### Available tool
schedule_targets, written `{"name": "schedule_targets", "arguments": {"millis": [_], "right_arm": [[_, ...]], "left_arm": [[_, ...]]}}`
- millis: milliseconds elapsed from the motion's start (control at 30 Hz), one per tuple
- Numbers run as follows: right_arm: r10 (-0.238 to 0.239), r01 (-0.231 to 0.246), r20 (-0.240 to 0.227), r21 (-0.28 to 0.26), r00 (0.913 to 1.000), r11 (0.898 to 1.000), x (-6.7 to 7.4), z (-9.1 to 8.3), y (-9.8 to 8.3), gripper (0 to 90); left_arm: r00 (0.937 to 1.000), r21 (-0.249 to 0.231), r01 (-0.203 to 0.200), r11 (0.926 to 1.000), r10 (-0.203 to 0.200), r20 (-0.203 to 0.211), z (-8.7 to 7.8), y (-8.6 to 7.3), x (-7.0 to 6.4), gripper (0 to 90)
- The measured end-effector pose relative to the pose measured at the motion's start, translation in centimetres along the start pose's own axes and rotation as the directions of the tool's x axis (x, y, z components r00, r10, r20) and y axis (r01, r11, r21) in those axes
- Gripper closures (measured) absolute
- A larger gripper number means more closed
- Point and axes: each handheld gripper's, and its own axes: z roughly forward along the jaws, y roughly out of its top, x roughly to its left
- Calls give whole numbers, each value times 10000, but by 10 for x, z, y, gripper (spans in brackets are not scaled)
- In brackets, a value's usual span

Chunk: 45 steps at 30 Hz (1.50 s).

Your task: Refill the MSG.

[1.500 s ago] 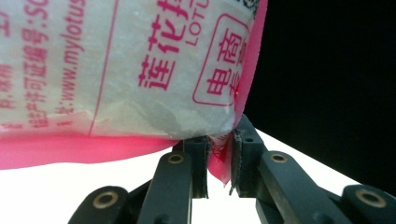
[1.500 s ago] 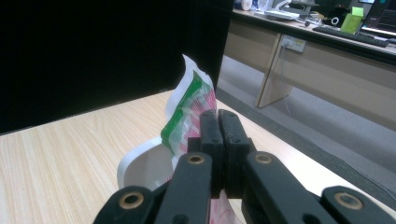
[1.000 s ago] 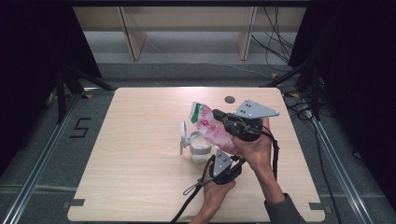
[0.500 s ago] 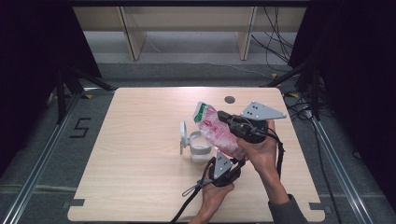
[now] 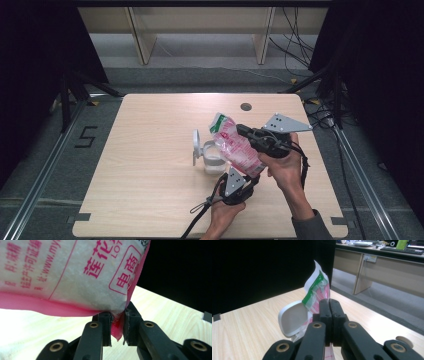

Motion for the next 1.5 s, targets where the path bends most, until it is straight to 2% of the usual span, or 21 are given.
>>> {"name": "schedule_targets", "arguments": {"millis": [67,133,167,233,333,367,467,533,567,633,733,833,933,1033,1067,1167,1200,1233,1400,1467,1500], "right_arm": [[226,-228,133,145,9997,9996,1,-1,-3,900],[255,-254,-81,44,9996,9997,-2,-1,-5,900],[181,-181,-1,23,9998,9998,-3,-2,-5,900],[260,-260,-18,50,9997,9996,-2,-3,-5,900],[-44,44,160,-21,9999,10000,-1,-4,-4,900],[-208,210,164,-143,9996,9997,-1,-4,-4,900],[-21,20,147,26,9999,10000,1,-5,-5,900],[-308,311,243,-92,9992,9995,0,-5,-6,900],[-120,121,95,-100,9999,9999,0,-5,-6,900],[-148,149,142,-62,9998,9999,-2,-7,-7,900],[255,-256,-36,-51,9997,9997,-2,-9,-9,900],[371,-370,83,-85,9993,9993,-5,-12,-11,900],[316,-316,-21,-202,9995,9993,-6,-13,-12,900],[519,-518,196,-67,9985,9986,-5,-18,-12,900],[398,-395,167,-167,9991,9991,-7,-18,-12,900],[493,-489,200,-211,9986,9986,-8,-21,-14,900],[693,-690,188,-160,9974,9975,-8,-23,-14,900],[470,-465,194,-284,9987,9985,-11,-24,-15,900],[756,-746,321,-309,9966,9967,-12,-31,-16,900],[717,-707,258,-369,9971,9968,-14,-33,-17,900],[646,-634,275,-417,9975,9971,-15,-33,-17,900]], "left_arm": [[9998,-63,187,9998,-188,-26,0,-2,-2,785],[10000,56,52,10000,-52,-32,0,-3,-1,785],[9998,-121,205,9997,-204,70,1,-3,-1,785],[9999,26,123,9999,-123,-13,0,-3,0,785],[9998,-116,97,9999,-98,-144,0,-4,0,784],[9997,124,-68,9999,71,-247,-1,-4,0,783],[9998,118,-41,9999,43,-196,-1,-5,1,783],[9997,-82,227,9997,-228,-94,1,-6,1,781],[9997,-46,227,9997,-227,-108,0,-6,1,780],[9997,67,193,9998,-193,-136,0,-6,0,780],[9998,100,193,9998,-193,-6,2,-7,1,778],[9998,109,206,9997,-206,22,2,-7,0,775],[9997,231,248,9994,-248,14,0,-6,0,774],[9997,265,194,9995,-198,156,1,-6,3,769],[9997,327,213,9992,-217,110,0,-6,4,767],[9997,395,200,9990,-205,137,0,-6,4,765],[9998,513,161,9986,-166,86,0,-5,4,761],[9996,489,244,9985,-250,108,0,-5,4,758],[9996,526,220,9984,-228,148,-2,-4,6,750],[9975,334,568,9978,-581,391,-1,-3,5,745],[9983,448,467,9979,-482,339,-2,-3,6,740]]}}
